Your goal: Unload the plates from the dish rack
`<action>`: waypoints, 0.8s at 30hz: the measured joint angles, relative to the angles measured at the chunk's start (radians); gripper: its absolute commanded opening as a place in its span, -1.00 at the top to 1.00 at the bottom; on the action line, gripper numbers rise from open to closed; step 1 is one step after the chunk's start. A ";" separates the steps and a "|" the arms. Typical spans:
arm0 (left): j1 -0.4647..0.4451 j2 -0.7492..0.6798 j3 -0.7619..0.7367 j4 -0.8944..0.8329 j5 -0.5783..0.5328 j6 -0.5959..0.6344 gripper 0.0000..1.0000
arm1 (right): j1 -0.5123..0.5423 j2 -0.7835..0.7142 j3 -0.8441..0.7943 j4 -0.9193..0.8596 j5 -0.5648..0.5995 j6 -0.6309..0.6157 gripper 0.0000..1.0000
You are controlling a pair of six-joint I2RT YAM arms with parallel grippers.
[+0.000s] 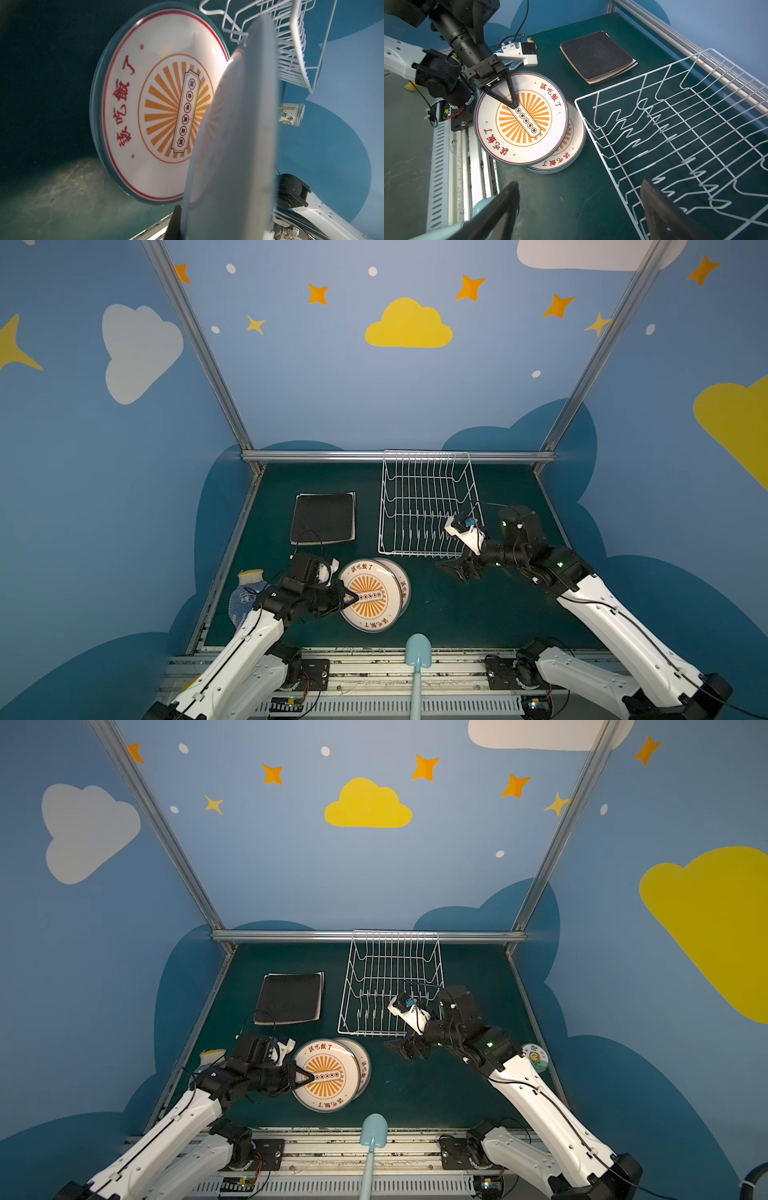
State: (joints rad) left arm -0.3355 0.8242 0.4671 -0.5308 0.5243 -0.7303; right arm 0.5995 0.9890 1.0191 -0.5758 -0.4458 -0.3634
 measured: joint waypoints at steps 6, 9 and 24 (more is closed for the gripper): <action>0.000 0.090 -0.005 0.107 0.008 -0.014 0.75 | 0.006 0.011 -0.004 0.008 0.018 0.000 -0.81; 0.000 0.150 -0.005 0.142 0.015 -0.014 0.72 | 0.007 0.019 -0.004 0.012 0.024 0.001 -0.81; 0.027 0.304 0.069 0.159 0.052 0.058 0.01 | 0.008 0.023 -0.012 0.045 0.063 0.007 -0.81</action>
State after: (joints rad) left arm -0.3088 1.1286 0.5365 -0.3717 0.5766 -0.6727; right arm 0.6071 1.0115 1.0073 -0.5312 -0.3824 -0.3561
